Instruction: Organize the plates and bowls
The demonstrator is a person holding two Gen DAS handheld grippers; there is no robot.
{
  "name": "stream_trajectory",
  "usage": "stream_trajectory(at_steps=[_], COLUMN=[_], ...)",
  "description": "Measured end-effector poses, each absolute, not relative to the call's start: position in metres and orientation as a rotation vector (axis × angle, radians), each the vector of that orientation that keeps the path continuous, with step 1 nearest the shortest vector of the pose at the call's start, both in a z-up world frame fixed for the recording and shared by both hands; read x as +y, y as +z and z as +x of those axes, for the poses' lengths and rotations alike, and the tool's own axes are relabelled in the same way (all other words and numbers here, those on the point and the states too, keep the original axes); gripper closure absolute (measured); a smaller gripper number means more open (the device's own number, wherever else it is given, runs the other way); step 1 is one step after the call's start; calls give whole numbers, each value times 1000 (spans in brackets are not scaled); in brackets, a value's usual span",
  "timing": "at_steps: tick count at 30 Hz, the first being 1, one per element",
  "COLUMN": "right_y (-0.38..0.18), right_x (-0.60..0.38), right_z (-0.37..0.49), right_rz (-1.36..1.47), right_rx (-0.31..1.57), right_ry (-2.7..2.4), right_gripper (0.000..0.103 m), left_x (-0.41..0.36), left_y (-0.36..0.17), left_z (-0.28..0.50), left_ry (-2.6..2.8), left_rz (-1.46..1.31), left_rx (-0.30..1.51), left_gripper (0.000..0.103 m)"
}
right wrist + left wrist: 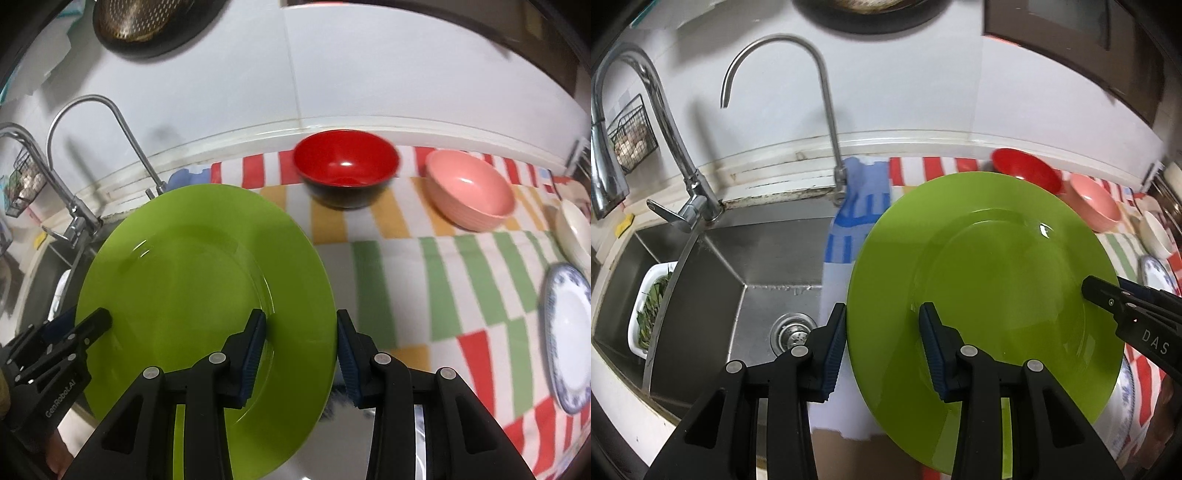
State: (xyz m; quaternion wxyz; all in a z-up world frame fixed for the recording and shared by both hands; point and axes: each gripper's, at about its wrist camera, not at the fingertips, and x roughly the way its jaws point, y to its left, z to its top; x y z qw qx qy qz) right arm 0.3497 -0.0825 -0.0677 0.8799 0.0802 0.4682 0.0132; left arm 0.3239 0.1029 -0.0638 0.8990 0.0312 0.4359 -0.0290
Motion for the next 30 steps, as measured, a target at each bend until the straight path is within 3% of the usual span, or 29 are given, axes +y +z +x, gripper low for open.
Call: stream_trajectory(at_steps=[30], right_y=[-80], right_x=[-169], right_z=[240], right_rz=[120], right_rx=[1043], right_ry=[32], right_gripper=[64], left_x=[20], left_y=[-94], left_z=[220], left_ry=[-26], left_rz=[38], left_rx=[1016], left_gripper=[63])
